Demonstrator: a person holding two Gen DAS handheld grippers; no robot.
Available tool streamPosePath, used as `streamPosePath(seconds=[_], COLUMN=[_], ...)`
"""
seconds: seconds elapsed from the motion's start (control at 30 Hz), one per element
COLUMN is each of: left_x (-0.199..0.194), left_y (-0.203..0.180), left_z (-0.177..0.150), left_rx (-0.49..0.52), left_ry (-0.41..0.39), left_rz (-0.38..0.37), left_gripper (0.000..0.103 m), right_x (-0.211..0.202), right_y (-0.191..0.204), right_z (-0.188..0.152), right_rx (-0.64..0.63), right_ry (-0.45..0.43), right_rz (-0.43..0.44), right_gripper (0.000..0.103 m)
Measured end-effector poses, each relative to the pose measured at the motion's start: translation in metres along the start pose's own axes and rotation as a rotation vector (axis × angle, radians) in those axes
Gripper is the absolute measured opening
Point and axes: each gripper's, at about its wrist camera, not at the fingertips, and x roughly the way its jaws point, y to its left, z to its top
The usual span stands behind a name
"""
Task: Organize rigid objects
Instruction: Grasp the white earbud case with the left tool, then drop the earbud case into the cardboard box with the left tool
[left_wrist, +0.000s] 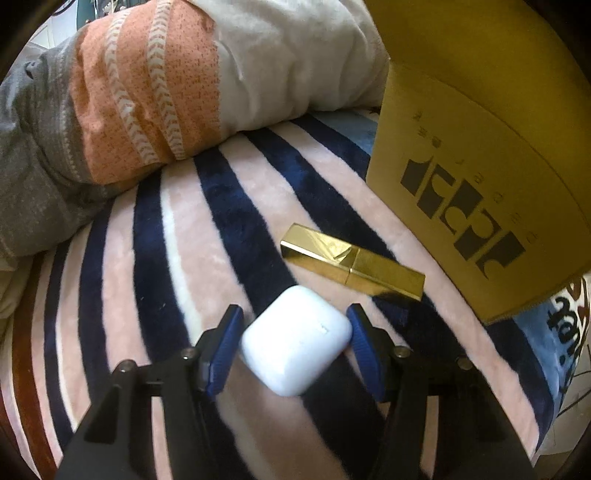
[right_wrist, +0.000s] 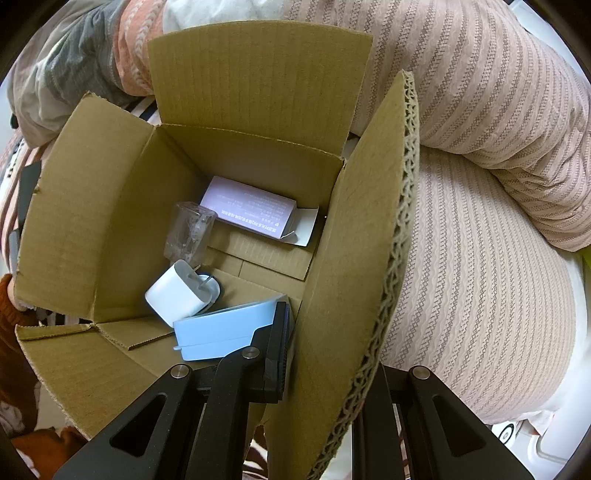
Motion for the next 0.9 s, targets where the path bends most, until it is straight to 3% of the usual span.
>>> streamPosePath(seconds=[0.23, 0.47, 0.7, 0.9], left_x=[-0.029, -0.088, -0.149, -0.154], left_y=[0.016, 0.018, -0.027, -0.080], left_z=[-0.006, 0.022, 0.069, 0.103], left_rx=[-0.019, 0.010, 0.078, 0.155], left_ry=[-0.046, -0.162, -0.265, -0.273], left_rz=[0.016, 0.040, -0.032, -0.096], left_gripper=[0.055, 0.055, 0.055, 0.055], right_x=[0.000, 0.000, 0.000, -0.001], right_y=[0.000, 0.000, 0.000, -0.001], right_z=[0.000, 0.000, 0.000, 0.000], right_rx=[-0.001, -0.004, -0.004, -0.016], right_ry=[0.001, 0.000, -0.003, -0.011], right_rz=[0.000, -0.004, -0.003, 0.004], right_gripper=[0.009, 0.009, 0.009, 0.009])
